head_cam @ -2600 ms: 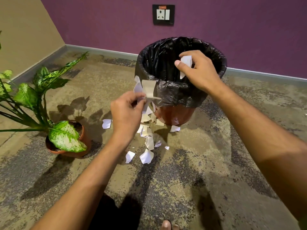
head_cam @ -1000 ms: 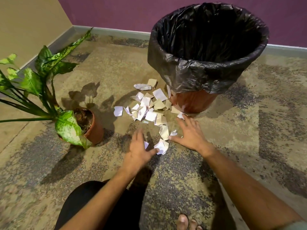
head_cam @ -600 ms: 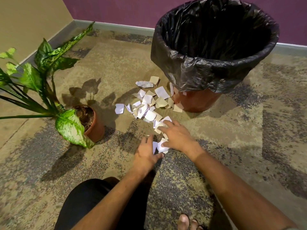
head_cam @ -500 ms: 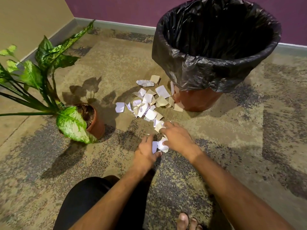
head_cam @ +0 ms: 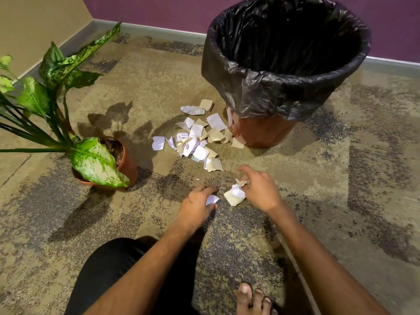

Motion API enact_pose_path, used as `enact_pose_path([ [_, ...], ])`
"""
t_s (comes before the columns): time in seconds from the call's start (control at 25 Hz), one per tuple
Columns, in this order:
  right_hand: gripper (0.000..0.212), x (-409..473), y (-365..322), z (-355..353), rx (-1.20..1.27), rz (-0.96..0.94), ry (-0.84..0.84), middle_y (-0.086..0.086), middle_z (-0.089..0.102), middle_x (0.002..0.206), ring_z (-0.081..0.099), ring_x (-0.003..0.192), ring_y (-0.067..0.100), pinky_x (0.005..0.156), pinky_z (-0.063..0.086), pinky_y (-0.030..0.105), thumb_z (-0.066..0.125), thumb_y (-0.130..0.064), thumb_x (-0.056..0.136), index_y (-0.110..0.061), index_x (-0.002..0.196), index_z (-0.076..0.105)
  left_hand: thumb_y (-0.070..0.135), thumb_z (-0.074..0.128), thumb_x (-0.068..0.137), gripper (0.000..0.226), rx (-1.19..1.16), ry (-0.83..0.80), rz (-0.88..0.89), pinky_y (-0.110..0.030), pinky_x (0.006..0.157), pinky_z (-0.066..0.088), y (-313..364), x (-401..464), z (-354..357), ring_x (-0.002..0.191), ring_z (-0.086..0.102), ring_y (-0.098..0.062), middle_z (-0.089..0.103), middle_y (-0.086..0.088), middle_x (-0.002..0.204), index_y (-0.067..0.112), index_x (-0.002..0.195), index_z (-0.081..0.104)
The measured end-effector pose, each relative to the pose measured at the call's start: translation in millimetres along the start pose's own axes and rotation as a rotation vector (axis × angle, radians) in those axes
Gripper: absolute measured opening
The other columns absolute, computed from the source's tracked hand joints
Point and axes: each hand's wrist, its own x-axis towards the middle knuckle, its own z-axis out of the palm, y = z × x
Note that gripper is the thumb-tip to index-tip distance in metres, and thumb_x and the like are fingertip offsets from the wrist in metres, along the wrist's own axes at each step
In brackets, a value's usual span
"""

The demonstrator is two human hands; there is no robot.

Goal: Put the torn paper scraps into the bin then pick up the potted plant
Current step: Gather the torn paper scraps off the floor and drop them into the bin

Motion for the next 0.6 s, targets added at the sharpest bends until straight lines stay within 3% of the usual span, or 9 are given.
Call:
enact_pose_path([
  [0.12,0.062,6,12,-3,-0.132,0.083,-0.079,0.002,0.065,0.119,0.064,0.089,0.017,0.077,0.052,0.027,0.059,0.002,0.084,-0.025,0.138,0.046,0.035,0.064,0.088,0.058,0.03,-0.024,0.028,-0.038,0.102,0.045,1,-1,-2,0.11,0.053,-0.017,0.049,0.001,0.128,0.026,0.14,0.041],
  [0.24,0.043,5,16,9,-0.168,0.108,-0.107,0.004,0.064,0.118,0.062,0.096,0.02,0.083,0.052,0.032,0.061,-0.002,0.084,-0.024,0.121,0.062,0.051,0.064,0.083,0.065,0.051,-0.021,0.043,-0.04,0.098,0.046,3,-2,-2,0.114,0.052,-0.02,0.049,0.001,0.128,0.025,0.139,0.043],
  [0.36,0.027,-3,13,21,-0.088,0.108,-0.084,0.001,0.065,0.114,0.06,0.096,0.015,0.089,0.048,0.028,0.065,-0.008,0.085,-0.019,0.109,0.069,0.055,0.064,0.081,0.067,0.091,-0.032,0.08,-0.037,0.091,0.05,7,-3,3,0.106,0.054,-0.017,0.052,0.001,0.121,0.023,0.136,0.045],
  [0.48,0.017,-16,9,29,0.073,0.09,-0.142,-0.001,0.065,0.113,0.06,0.099,0.014,0.091,0.044,0.024,0.07,-0.011,0.084,-0.017,0.1,0.072,0.046,0.067,0.082,0.059,0.061,-0.029,0.089,-0.033,0.086,0.051,11,-4,8,0.092,0.054,-0.012,0.052,0.004,0.108,0.021,0.132,0.05],
  [0.6,0.012,-22,8,31,0.173,0.081,-0.147,-0.005,0.061,0.104,0.058,0.098,0.013,0.085,0.041,0.021,0.073,-0.011,0.082,-0.017,0.093,0.072,0.029,0.068,0.086,0.032,0.01,-0.024,0.066,-0.032,0.087,0.052,11,-4,9,0.087,0.057,-0.013,0.051,0.005,0.098,0.016,0.116,0.064],
])
